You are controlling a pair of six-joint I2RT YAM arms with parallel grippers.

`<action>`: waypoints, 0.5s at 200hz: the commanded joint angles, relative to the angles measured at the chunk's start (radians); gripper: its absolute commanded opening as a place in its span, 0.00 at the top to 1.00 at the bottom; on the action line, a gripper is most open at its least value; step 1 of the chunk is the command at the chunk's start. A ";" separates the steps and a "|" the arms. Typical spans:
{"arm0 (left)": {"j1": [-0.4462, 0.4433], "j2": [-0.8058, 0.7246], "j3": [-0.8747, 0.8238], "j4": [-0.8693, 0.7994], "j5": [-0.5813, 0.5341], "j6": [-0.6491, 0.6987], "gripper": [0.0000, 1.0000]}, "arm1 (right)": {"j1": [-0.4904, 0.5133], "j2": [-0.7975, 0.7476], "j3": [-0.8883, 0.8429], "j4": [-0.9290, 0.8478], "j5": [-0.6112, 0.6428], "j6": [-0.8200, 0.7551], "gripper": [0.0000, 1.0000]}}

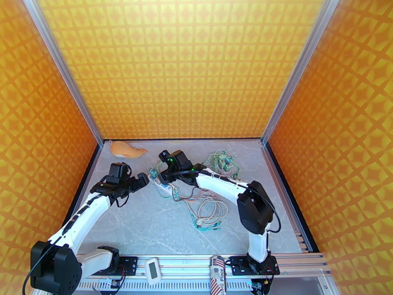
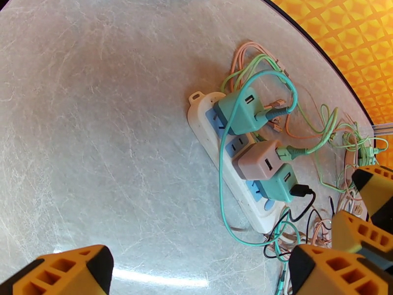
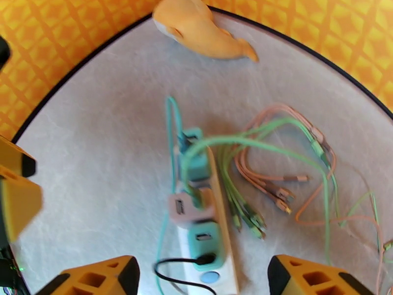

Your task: Pull the plug off the socket

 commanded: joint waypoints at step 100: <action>0.010 0.033 0.001 0.025 0.092 -0.026 0.04 | 0.011 0.257 0.186 -0.115 0.040 -0.066 0.41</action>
